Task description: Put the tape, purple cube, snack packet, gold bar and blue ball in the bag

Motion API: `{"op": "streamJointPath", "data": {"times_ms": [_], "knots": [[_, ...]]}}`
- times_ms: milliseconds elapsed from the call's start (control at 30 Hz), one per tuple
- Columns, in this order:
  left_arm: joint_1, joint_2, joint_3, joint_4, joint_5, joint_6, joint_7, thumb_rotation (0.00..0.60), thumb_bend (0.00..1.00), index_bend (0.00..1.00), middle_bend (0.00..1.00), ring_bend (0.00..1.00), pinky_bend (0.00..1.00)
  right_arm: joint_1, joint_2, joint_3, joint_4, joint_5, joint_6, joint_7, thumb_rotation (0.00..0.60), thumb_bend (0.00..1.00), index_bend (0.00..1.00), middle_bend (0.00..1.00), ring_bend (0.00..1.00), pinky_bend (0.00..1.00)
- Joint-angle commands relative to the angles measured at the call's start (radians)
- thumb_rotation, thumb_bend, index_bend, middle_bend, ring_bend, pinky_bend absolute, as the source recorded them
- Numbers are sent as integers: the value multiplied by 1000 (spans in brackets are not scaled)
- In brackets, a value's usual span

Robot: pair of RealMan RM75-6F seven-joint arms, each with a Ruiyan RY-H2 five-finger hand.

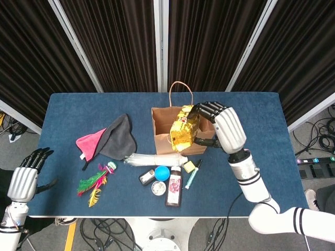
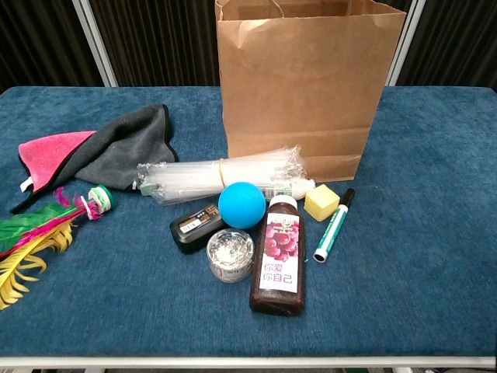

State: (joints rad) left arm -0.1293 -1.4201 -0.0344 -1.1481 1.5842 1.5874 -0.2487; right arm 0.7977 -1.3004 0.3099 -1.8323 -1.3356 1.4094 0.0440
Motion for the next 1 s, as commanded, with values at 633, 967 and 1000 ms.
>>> {"op": "streamJointPath", "data": {"times_ms": [633,967,1000], "knots": [[-1,-15,-5,38,-14,-11,-33,600,220,223,256,158,252,31,-104,126,88,230,-256,163,600,0,167,320,141,175],[-8,-9,-4,15,-10,-17,-18,600,220,223,256,158,252,6,-94,137,109,76,-171,196,600,0,138,294,112,140],[-10,-8,-5,12,-10,-18,-16,600,221,223,256,158,252,2,-90,140,105,47,-150,200,600,0,138,293,113,140]]}}
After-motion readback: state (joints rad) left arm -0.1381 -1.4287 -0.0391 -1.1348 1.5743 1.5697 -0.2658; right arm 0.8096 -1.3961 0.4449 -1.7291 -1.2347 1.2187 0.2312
